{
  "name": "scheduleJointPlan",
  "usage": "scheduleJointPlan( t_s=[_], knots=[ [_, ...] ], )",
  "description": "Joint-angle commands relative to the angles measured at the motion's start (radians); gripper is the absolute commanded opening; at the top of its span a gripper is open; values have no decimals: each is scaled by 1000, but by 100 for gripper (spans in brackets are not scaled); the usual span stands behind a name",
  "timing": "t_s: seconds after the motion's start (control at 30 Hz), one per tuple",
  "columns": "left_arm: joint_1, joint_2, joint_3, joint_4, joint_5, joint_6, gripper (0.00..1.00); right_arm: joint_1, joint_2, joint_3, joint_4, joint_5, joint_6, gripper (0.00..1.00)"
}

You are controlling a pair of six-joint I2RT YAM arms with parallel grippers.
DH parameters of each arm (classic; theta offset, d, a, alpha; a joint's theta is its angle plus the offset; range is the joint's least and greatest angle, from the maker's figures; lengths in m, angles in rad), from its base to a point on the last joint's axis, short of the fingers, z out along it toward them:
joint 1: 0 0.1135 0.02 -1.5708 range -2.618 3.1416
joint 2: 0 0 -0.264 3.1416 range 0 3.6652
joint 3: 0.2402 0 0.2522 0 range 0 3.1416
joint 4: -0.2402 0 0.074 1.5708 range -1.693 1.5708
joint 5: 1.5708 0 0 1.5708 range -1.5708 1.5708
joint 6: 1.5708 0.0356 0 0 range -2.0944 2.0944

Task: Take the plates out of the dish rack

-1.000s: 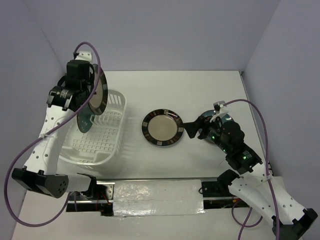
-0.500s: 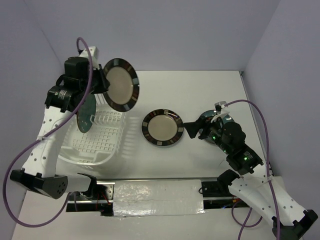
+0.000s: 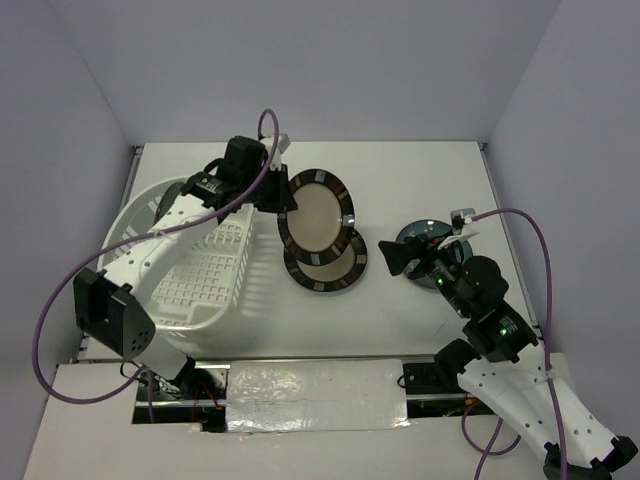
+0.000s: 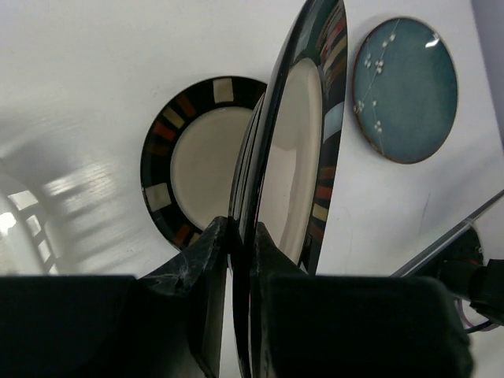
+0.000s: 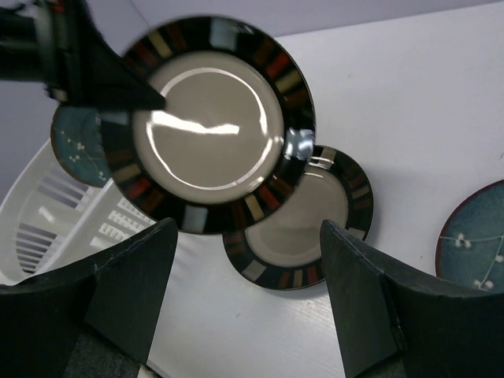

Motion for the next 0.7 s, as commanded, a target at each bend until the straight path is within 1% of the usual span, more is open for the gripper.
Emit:
scheduleJointPlan(
  t_s=[0.0, 0.1, 0.37, 0.47, 0.6, 0.67],
  knots=[
    [-18, 12, -12, 221, 65, -39, 0, 4, -39, -11, 20, 39, 1, 80],
    [-25, 48, -49, 274, 77, -49, 0, 1, -51, -14, 22, 48, -1, 80],
    [-31, 177, -52, 320, 125, -34, 0, 3, -49, -11, 15, 50, -1, 80],
    [-31, 214, -40, 313, 142, -39, 0, 3, -51, -11, 14, 48, -1, 80],
    [-31, 231, -45, 299, 128, -29, 0, 4, -53, -10, 12, 48, -2, 80],
    [-31, 239, -49, 290, 117, -22, 2, 3, -54, -8, 12, 47, -4, 80]
  ],
)
